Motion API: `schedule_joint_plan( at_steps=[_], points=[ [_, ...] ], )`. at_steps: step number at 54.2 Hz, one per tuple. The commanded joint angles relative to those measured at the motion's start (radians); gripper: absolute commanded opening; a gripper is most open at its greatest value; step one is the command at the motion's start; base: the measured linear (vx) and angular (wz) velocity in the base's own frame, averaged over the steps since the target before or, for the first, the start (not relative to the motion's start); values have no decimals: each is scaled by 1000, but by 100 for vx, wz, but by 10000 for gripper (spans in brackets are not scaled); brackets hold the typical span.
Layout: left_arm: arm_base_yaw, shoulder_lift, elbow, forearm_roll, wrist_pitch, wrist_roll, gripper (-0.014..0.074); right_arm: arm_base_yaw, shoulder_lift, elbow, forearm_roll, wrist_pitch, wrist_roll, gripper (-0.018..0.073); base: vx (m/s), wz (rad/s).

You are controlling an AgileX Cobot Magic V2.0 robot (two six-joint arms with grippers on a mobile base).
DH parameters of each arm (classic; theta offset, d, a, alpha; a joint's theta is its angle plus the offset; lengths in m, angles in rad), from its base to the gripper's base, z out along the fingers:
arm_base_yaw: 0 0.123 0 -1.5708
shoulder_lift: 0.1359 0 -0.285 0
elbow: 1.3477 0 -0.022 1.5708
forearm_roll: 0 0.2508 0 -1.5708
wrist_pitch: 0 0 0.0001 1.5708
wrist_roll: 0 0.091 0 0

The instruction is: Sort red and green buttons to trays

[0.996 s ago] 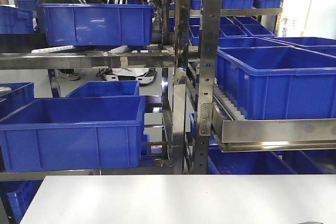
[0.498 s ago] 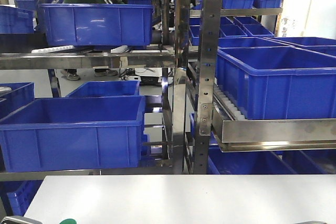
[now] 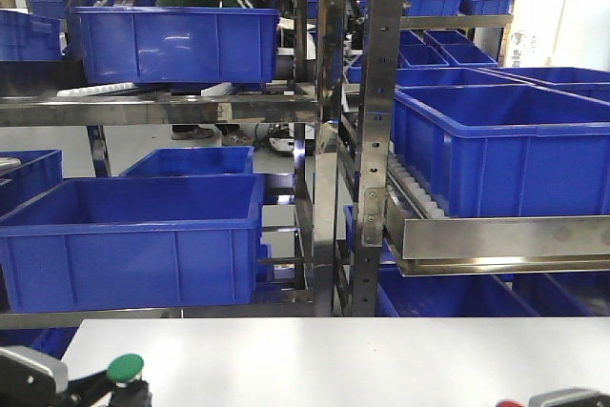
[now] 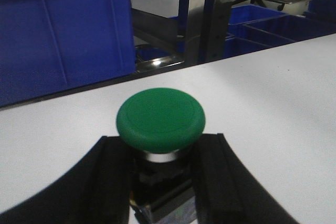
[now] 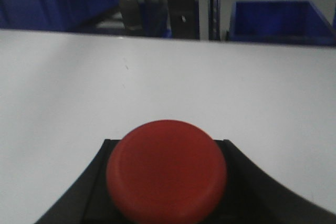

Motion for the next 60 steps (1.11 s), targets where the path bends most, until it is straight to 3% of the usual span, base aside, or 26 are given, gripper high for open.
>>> schedule_joint_plan(
  at_steps=[1, 8, 14, 29, 35, 46, 60],
  points=[
    [-5, -161, -11, -7, 80, -9, -3, -5, -157, -9, -69, -33, 57, 2, 0, 0],
    [-5, -381, -11, 25, 266, -10, -3, -5, -357, -9, -173, 108, 170, 2, 0, 0],
    [-5, -589, -11, 53, 400, -57, -3, -5, -558, -9, -347, 233, 307, 2, 0, 0],
    [-5, -1009, -11, 51, 901, -75, -3, -5, -1033, -9, -764, 502, 890, 2, 0, 0],
    [-5, -1089, -11, 51, 977, -75, -3, -5, -1134, -9, -882, 547, 1063, 2, 0, 0],
    [-5, -1143, -11, 50, 983, -75, -3, -5, -1215, -9, -982, 553, 1114, 2, 0, 0],
    [-5, -1144, -11, 50, 1001, -75, -3, -5, -1225, -9, -998, 552, 1114, 2, 0, 0]
  ],
)
